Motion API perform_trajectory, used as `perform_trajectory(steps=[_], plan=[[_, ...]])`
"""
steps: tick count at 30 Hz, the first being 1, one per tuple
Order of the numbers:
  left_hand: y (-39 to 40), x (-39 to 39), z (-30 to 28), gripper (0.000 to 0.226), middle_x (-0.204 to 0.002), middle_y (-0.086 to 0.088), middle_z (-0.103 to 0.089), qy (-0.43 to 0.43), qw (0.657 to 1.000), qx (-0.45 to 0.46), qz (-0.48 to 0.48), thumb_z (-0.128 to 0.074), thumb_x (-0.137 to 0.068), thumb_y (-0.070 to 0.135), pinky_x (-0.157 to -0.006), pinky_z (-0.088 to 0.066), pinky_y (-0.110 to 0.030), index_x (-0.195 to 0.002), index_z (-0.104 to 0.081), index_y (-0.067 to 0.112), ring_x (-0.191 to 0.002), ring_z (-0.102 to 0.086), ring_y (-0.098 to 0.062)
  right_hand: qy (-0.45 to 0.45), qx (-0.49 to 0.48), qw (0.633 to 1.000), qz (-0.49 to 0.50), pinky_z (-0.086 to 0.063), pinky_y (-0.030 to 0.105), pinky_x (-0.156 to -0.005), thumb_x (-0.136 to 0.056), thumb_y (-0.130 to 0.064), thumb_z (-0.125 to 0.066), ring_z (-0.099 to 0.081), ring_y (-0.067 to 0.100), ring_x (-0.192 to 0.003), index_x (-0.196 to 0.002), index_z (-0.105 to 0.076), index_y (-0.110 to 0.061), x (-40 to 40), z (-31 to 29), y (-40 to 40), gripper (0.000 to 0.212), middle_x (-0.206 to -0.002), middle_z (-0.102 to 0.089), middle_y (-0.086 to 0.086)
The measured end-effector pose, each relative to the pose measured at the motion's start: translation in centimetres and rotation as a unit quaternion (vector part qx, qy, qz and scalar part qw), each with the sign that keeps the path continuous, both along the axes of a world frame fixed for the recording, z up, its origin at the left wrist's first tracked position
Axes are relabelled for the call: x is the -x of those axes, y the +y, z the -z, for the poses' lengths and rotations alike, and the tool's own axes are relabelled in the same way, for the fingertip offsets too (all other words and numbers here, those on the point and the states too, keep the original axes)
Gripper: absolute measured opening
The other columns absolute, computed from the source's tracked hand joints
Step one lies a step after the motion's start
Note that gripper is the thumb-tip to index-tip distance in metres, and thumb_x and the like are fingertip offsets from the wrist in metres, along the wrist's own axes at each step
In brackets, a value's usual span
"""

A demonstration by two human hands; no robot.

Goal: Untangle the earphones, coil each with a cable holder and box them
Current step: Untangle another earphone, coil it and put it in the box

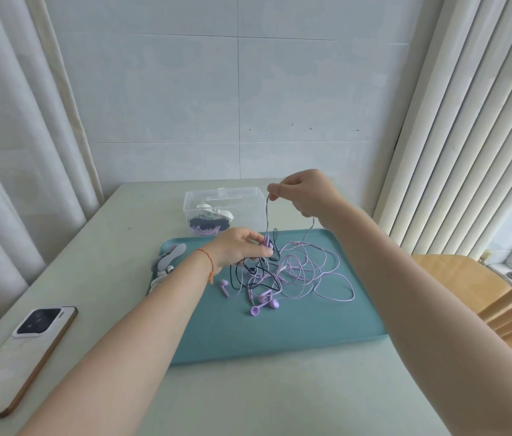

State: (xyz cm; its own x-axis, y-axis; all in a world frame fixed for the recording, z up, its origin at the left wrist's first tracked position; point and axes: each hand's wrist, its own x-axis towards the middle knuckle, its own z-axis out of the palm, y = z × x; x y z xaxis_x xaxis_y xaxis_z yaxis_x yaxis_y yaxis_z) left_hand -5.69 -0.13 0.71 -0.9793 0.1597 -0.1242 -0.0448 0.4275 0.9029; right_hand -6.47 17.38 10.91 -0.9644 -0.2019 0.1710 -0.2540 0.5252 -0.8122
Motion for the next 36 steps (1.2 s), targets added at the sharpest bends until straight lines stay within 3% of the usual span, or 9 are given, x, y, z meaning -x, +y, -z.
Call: perform_trajectory(steps=[3, 7, 10, 15, 20, 26, 30, 33, 36], plan=[[0.1, 0.3, 0.6, 0.02, -0.097, -0.001, -0.073, 0.032, 0.999, -0.013, -0.006, -0.074, -0.081, 0.008, -0.073, -0.051, -0.012, -0.1, -0.07, 0.011, -0.09, -0.066, -0.014, 0.008, 0.017, 1.0, 0.0, -0.015, 0.02, -0.039, -0.086, -0.036, -0.065, -0.021, 0.016, -0.04, -0.074, -0.073, -0.017, 0.2, 0.1, 0.1, 0.024, -0.043, -0.025, -0.003], [-0.4, 0.4, 0.7, 0.017, -0.096, -0.007, -0.072, 0.043, 0.997, -0.046, -0.045, -0.073, -0.082, 0.005, -0.072, -0.05, -0.009, -0.099, -0.072, 0.009, -0.085, -0.065, -0.014, 0.021, 0.064, 0.997, 0.023, -0.026, 0.023, -0.047, -0.088, -0.027, -0.062, -0.029, 0.017, -0.042, -0.068, -0.068, -0.016, 0.9, 0.6, 0.4, 0.024, -0.049, -0.033, 0.001], [-0.9, 0.6, 0.7, 0.018, -0.099, -0.01, -0.071, -0.002, 0.988, -0.142, -0.06, -0.068, -0.085, 0.001, -0.068, -0.052, -0.015, -0.103, -0.07, 0.006, -0.083, -0.064, -0.016, 0.01, 0.102, 0.993, 0.055, -0.032, 0.024, -0.05, -0.089, -0.019, -0.057, -0.038, 0.018, -0.045, -0.066, -0.062, -0.013, 2.0, 1.4, 0.8, 0.025, -0.053, -0.042, 0.002], [-1.4, 0.8, 0.4, 0.017, -0.082, 0.003, -0.073, -0.064, 0.935, -0.335, -0.098, -0.054, -0.096, 0.009, -0.054, -0.051, -0.015, -0.108, -0.066, 0.013, -0.066, -0.068, -0.007, -0.017, 0.096, 0.992, 0.085, -0.03, 0.025, -0.05, -0.09, -0.018, -0.053, -0.035, 0.019, -0.049, -0.068, -0.061, -0.014, 3.1, 2.9, 2.1, 0.024, -0.057, -0.041, 0.002], [-1.8, 1.3, 0.3, 0.014, -0.088, 0.0, -0.074, -0.127, 0.867, -0.472, -0.094, -0.052, -0.098, 0.017, -0.052, -0.053, -0.019, -0.095, -0.066, 0.019, -0.076, -0.071, -0.012, -0.048, 0.071, 0.995, 0.046, -0.025, 0.021, -0.043, -0.091, -0.017, -0.052, -0.027, 0.017, -0.047, -0.072, -0.068, -0.019, 3.6, 4.0, 2.0, 0.026, -0.059, -0.031, 0.003], [-2.2, 2.2, 0.9, 0.017, -0.086, 0.002, -0.073, -0.133, 0.851, -0.496, -0.114, -0.053, -0.096, 0.017, -0.051, -0.049, -0.018, -0.087, -0.068, 0.016, -0.067, -0.067, -0.008, -0.08, 0.09, 0.993, 0.013, -0.033, 0.022, -0.046, -0.093, -0.011, -0.048, -0.037, 0.016, -0.048, -0.077, -0.065, -0.011, 4.4, 4.4, 1.2, 0.023, -0.058, -0.039, 0.001], [-2.9, 2.6, 1.4, 0.023, -0.076, 0.003, -0.072, -0.123, 0.879, -0.44, -0.136, -0.055, -0.095, 0.021, -0.054, -0.045, -0.019, -0.079, -0.071, 0.02, -0.063, -0.066, -0.008, -0.124, 0.128, 0.979, -0.101, -0.02, 0.026, -0.049, -0.09, -0.011, -0.053, -0.026, 0.015, -0.051, -0.078, -0.064, -0.007, 3.9, 3.8, 1.1, 0.017, -0.056, -0.035, -0.002], [-3.1, 3.0, 1.1, 0.016, -0.072, 0.009, -0.068, -0.12, 0.89, -0.424, -0.118, -0.057, -0.093, 0.025, -0.06, -0.043, -0.022, -0.082, -0.068, 0.022, -0.066, -0.067, -0.009, -0.119, 0.021, 0.978, -0.169, -0.019, 0.025, -0.048, -0.088, -0.024, -0.064, -0.022, 0.015, -0.051, -0.08, -0.071, -0.011, 2.9, 2.6, 0.5, 0.017, -0.054, -0.027, -0.003], [-3.2, 3.2, 0.9, 0.015, -0.071, 0.01, -0.066, -0.117, 0.894, -0.418, -0.109, -0.059, -0.091, 0.026, -0.066, -0.046, -0.024, -0.081, -0.069, 0.022, -0.069, -0.063, -0.009, -0.069, -0.101, 0.985, -0.125, -0.027, 0.022, -0.047, -0.083, -0.035, -0.069, -0.028, 0.014, -0.049, -0.081, -0.076, -0.022, 2.4, 2.0, -0.5, 0.015, -0.046, -0.031, -0.008]])
